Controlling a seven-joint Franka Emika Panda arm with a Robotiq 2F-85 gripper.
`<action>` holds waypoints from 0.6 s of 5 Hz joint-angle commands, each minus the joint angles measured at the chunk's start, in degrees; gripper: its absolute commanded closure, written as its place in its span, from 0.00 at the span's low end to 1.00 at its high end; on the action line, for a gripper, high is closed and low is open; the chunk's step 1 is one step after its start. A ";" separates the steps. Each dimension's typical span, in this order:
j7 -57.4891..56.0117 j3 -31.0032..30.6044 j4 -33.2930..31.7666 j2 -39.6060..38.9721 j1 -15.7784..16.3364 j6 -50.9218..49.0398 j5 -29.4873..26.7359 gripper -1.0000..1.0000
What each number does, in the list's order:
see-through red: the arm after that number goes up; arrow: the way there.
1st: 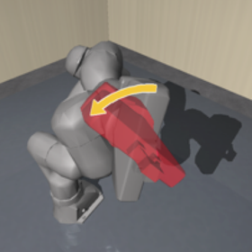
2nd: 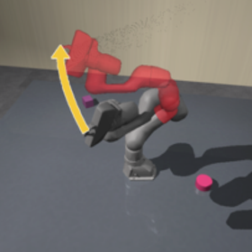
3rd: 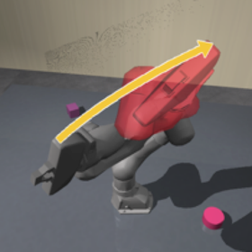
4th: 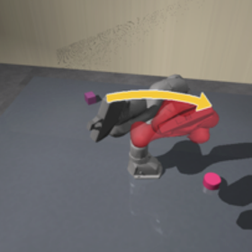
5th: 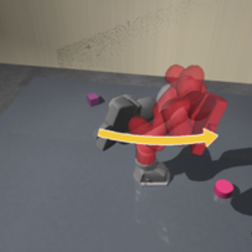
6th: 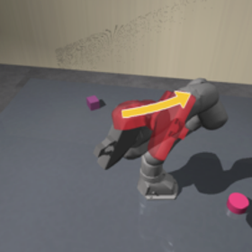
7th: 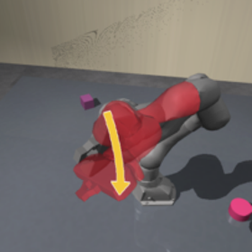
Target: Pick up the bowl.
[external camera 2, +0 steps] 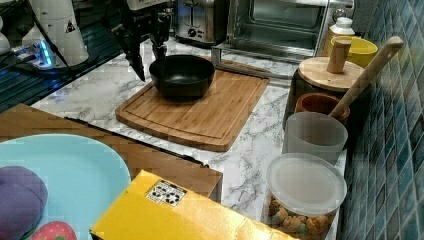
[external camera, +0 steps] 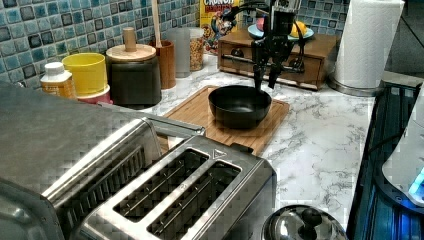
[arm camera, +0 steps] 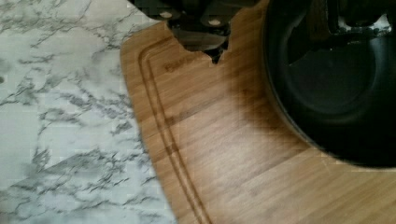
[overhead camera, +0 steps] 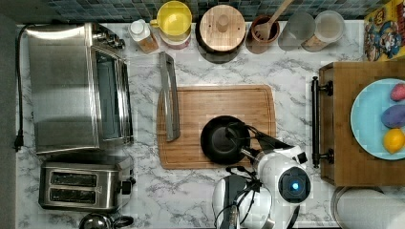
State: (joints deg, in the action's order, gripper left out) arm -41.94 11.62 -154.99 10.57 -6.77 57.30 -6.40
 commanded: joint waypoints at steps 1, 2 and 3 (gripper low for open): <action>-3.82 -0.88 -0.16 -2.65 3.37 4.37 -4.96 0.50; -1.72 -1.60 0.91 -4.37 2.64 5.72 -4.55 0.50; 2.11 -2.51 3.18 -6.55 2.07 4.97 -1.34 0.87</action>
State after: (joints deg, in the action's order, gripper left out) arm -43.84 10.25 -155.55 4.44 -4.68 62.72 -8.73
